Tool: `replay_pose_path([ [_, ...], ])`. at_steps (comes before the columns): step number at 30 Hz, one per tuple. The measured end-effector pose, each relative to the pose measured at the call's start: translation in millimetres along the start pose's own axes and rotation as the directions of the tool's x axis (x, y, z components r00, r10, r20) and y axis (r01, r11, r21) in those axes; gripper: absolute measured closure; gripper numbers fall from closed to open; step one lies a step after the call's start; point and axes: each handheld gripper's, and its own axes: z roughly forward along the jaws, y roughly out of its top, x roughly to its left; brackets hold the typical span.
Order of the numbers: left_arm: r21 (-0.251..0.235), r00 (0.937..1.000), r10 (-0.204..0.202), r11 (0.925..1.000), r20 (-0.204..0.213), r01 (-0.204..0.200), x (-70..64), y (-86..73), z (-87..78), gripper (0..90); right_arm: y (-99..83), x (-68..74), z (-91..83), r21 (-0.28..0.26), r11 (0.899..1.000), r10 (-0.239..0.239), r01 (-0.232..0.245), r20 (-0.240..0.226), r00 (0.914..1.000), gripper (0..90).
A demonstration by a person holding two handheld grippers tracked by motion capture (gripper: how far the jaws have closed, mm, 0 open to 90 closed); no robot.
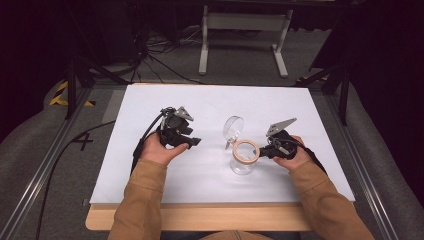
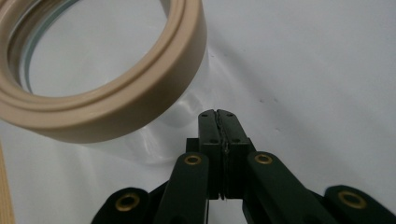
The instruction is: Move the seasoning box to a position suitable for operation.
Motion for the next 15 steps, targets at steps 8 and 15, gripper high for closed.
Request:
replay_pose_path([
  [8, 0.001, 1.0000, 0.003, 1.0000, 0.007, -0.003, 0.7, 5.5, 5.5, 50.8, -1.4, 13.3, -0.6, 0.033, 0.999, -0.034, 0.035, -0.019, 0.9992, 89.3],
  [15, -0.003, 0.9997, 0.012, 0.9999, 0.019, -0.012, 0.3, 10.1, 9.3, 50.7, -0.4, 26.8, 1.7, 0.060, 0.995, -0.072, 0.074, -0.039, 0.9967, 89.3],
])
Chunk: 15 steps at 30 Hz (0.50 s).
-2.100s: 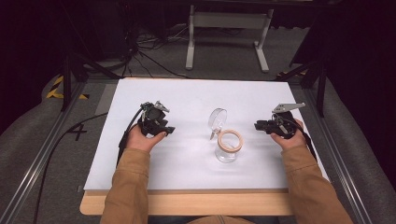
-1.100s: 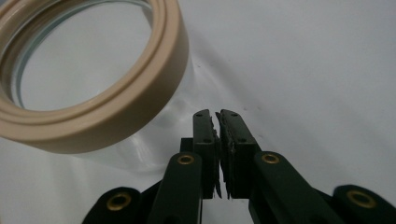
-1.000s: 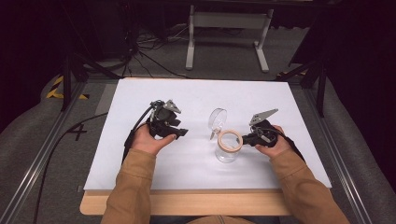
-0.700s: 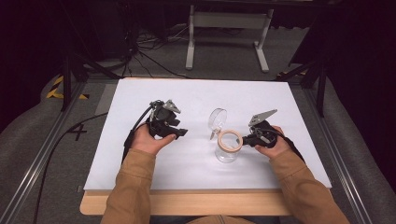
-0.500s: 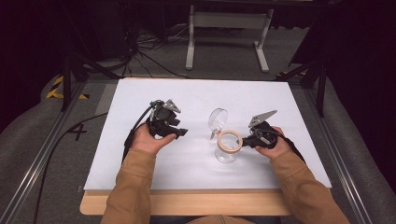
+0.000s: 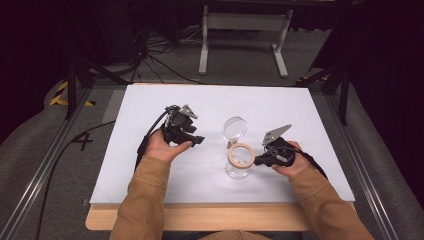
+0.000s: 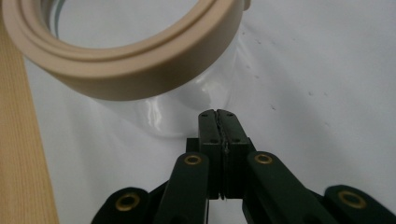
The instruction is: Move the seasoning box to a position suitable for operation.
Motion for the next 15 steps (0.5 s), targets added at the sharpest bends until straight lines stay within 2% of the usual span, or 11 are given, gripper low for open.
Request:
replay_pose_path([
  [9, 0.011, 0.9999, 0.005, 0.9999, 0.009, -0.006, 0.6, 2.8, 1.5, 50.7, 2.2, 12.9, 4.6, 0.024, 0.999, -0.046, 0.047, -0.040, 0.9981, 89.2],
  [15, 0.011, 1.0000, -0.005, 0.9999, 0.008, 0.005, 2.0, 1.9, 4.3, 50.6, 3.0, 18.2, 10.7, 0.046, 0.996, -0.068, 0.071, -0.062, 0.9958, 89.2],
])
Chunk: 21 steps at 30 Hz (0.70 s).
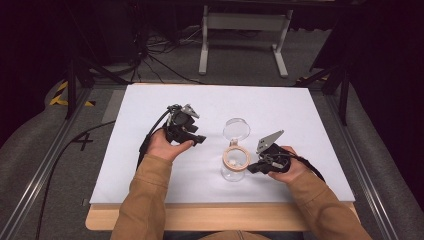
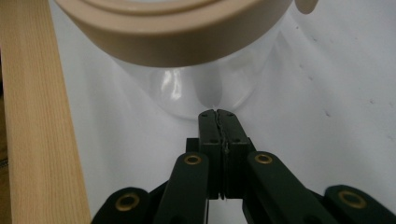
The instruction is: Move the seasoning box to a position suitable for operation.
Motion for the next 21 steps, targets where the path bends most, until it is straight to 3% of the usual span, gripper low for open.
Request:
replay_pose_path([
  [10, 0.008, 1.0000, -0.001, 1.0000, 0.004, 0.001, 1.0, 0.1, 0.0, 51.0, 0.5, 1.3, 3.3, -0.005, 1.000, -0.007, 0.007, -0.028, 0.9996, 89.1],
  [15, -0.025, 0.9997, -0.020, 0.9995, 0.015, 0.020, 2.4, -0.3, -0.8, 53.7, 1.3, 0.6, -9.6, -0.035, 0.999, 0.000, -0.001, -0.013, 0.9999, 89.1],
  [21, -0.062, 0.9981, -0.049, 0.9968, 0.038, 0.051, 1.5, 1.0, 0.5, 62.1, 2.8, 3.4, -32.3, -0.116, 0.993, -0.002, 0.002, 0.006, 1.0000, 89.1],
])
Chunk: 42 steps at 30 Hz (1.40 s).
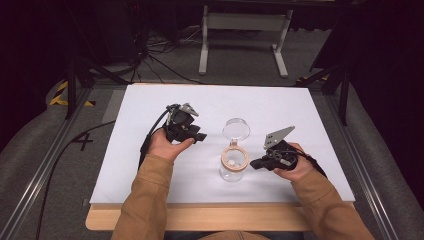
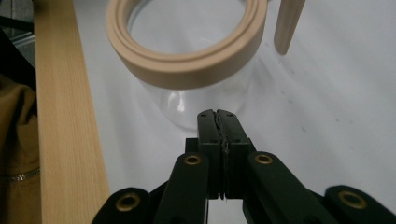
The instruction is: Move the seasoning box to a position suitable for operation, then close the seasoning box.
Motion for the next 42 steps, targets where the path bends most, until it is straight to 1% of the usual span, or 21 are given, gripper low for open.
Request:
replay_pose_path([
  [2, -0.022, 0.9997, -0.019, 0.9996, 0.017, 0.019, -0.3, 0.6, 3.0, 64.7, 3.2, 4.0, -8.5, -0.046, 0.999, -0.003, 0.003, 0.002, 1.0000, 89.1],
  [3, -0.021, 0.9997, -0.014, 0.9997, 0.018, 0.015, -0.4, 0.9, 3.9, 66.7, 4.9, 6.0, -11.8, -0.070, 0.997, -0.010, 0.010, 0.006, 0.9999, 89.1],
  [4, -0.039, 0.9998, -0.013, 0.9991, 0.017, 0.014, -0.9, 1.1, 6.2, 68.9, 6.5, 7.9, -13.9, -0.086, 0.996, -0.011, 0.012, 0.005, 0.9999, 89.1],
  [5, -0.036, 0.9997, -0.013, 0.9993, 0.022, 0.014, -1.8, 2.1, 7.2, 71.0, 8.1, 9.8, -15.6, -0.103, 0.995, -0.015, 0.015, 0.005, 0.9999, 89.1],
  [6, -0.054, 0.9995, -0.020, 0.9983, 0.023, 0.021, -2.8, 2.5, 9.0, 73.6, 9.9, 12.9, -16.9, -0.121, 0.993, -0.017, 0.017, 0.001, 0.9999, 89.1],
  [7, -0.075, 0.9994, -0.024, 0.9968, 0.026, 0.026, -3.7, 3.5, 10.7, 74.5, 11.0, 15.0, -17.2, -0.130, 0.991, -0.019, 0.019, 0.002, 0.9998, 89.1],
  [8, -0.075, 0.9994, -0.024, 0.9968, 0.026, 0.026, -3.7, 3.5, 10.7, 75.8, 11.0, 15.0, -17.2, -0.130, 0.991, -0.019, 0.019, 0.002, 0.9998, 89.1],
  [10, -0.118, 0.9985, -0.038, 0.9921, 0.040, 0.042, -4.2, 4.9, 16.2, 76.5, 16.2, 24.7, -17.1, -0.162, 0.986, -0.028, 0.030, 0.018, 0.9994, 88.9],
  [11, -0.118, 0.9985, -0.038, 0.9921, 0.040, 0.042, -4.2, 4.9, 16.2, 76.3, 16.2, 24.7, -17.1, -0.162, 0.986, -0.028, 0.030, 0.018, 0.9994, 88.9],
  [13, -0.140, 0.9976, -0.052, 0.9884, 0.044, 0.058, -3.4, 5.2, 20.0, 76.3, 19.5, 30.1, -16.5, -0.192, 0.981, -0.026, 0.030, 0.023, 0.9994, 88.9],
  [14, -0.163, 0.9966, -0.064, 0.9839, 0.051, 0.072, -3.2, 5.1, 22.1, 76.9, 20.6, 31.7, -16.0, -0.203, 0.979, -0.019, 0.023, 0.024, 0.9995, 88.7],
  [15, -0.169, 0.9952, -0.077, 0.9818, 0.061, 0.086, -2.8, 5.5, 22.6, 77.6, 21.5, 32.5, -14.9, -0.220, 0.975, -0.011, 0.017, 0.028, 0.9995, 87.7],
  [16, -0.195, 0.9942, -0.080, 0.9764, 0.071, 0.093, -2.0, 5.9, 24.5, 78.5, 22.3, 33.1, -13.0, -0.240, 0.971, 0.005, 0.003, 0.033, 0.9994, 87.4],
  [18, -0.198, 0.9918, -0.083, 0.9750, 0.097, 0.101, -2.2, 7.4, 27.1, 80.4, 22.8, 33.8, -9.4, -0.266, 0.964, 0.035, -0.023, 0.042, 0.9985, 87.4],
  [22, -0.211, 0.9911, -0.081, 0.9722, 0.106, 0.102, -5.5, 9.9, 30.7, 83.5, 22.2, 33.5, -4.9, -0.297, 0.954, 0.064, -0.049, 0.042, 0.9970, 87.9],
  [24, -0.225, 0.9909, -0.069, 0.9699, 0.116, 0.094, -8.5, 12.5, 31.8, 84.6, 21.7, 33.0, -3.8, -0.305, 0.951, 0.072, -0.057, 0.039, 0.9966, 88.0],
  [28, -0.225, 0.9906, -0.046, 0.9715, 0.129, 0.075, -13.1, 16.5, 31.8, 85.0, 21.1, 33.6, -4.9, -0.320, 0.945, 0.080, -0.065, 0.032, 0.9963, 87.9],
  [33, -0.219, 0.9921, -0.027, 0.9741, 0.122, 0.054, -14.7, 17.6, 30.6, 84.2, 20.5, 32.7, -6.3, -0.323, 0.944, 0.082, -0.063, 0.044, 0.9957, 87.8],
  [35, -0.213, 0.9921, -0.024, 0.9757, 0.123, 0.050, -15.3, 17.6, 29.6, 84.0, 20.0, 31.6, -7.2, -0.326, 0.943, 0.089, -0.072, 0.038, 0.9953, 87.7],
  [36, -0.208, 0.9927, -0.014, 0.9774, 0.120, 0.039, -15.6, 18.0, 29.3, 83.8, 20.0, 30.9, -7.5, -0.328, 0.942, 0.089, -0.074, 0.034, 0.9954, 87.7],
  [42, -0.200, 0.9932, 0.009, 0.9797, 0.116, 0.014, -18.5, 18.4, 29.9, 81.4, 20.7, 30.4, -8.6, -0.342, 0.935, 0.100, -0.090, 0.011, 0.9950, 87.7],
])
